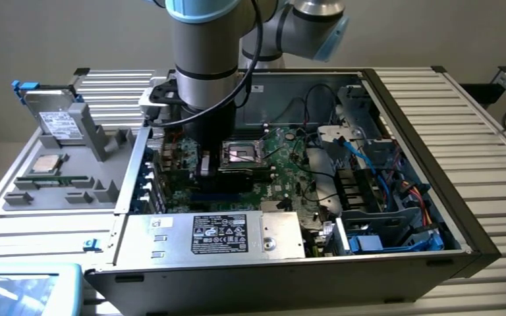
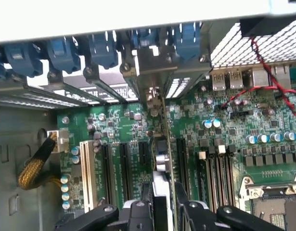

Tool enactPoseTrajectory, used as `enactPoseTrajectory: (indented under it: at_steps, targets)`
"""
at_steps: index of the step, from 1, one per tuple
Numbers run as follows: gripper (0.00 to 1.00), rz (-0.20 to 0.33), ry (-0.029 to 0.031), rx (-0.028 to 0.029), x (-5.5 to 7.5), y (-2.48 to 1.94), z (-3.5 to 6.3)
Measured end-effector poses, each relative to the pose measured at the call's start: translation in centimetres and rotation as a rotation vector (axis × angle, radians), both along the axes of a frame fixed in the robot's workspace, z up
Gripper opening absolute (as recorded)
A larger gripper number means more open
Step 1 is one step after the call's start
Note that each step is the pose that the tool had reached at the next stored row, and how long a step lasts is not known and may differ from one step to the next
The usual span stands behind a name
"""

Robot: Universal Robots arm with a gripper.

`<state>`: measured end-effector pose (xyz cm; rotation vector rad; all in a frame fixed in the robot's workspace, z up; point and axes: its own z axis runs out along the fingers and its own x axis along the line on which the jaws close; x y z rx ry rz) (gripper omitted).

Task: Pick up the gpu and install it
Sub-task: 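Insert the gpu into the slot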

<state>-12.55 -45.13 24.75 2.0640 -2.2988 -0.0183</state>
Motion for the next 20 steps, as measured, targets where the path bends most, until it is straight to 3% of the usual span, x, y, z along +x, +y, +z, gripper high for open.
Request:
enactPoseTrajectory:
  at_steps: [13, 17, 19, 20]
  targets:
    - [0.29, -0.001, 0.0012, -0.0006, 0.1, -0.02, -0.2]
    - [0.29, 0.0, 0.0125, -0.0002, 0.15, -0.12, -0.23]
    - [0.29, -0.001, 0.0216, -0.0002, 0.34, -0.35, -0.22]
    - [0.29, -0.001, 0.0218, -0.0004, 0.35, -0.39, -0.22]
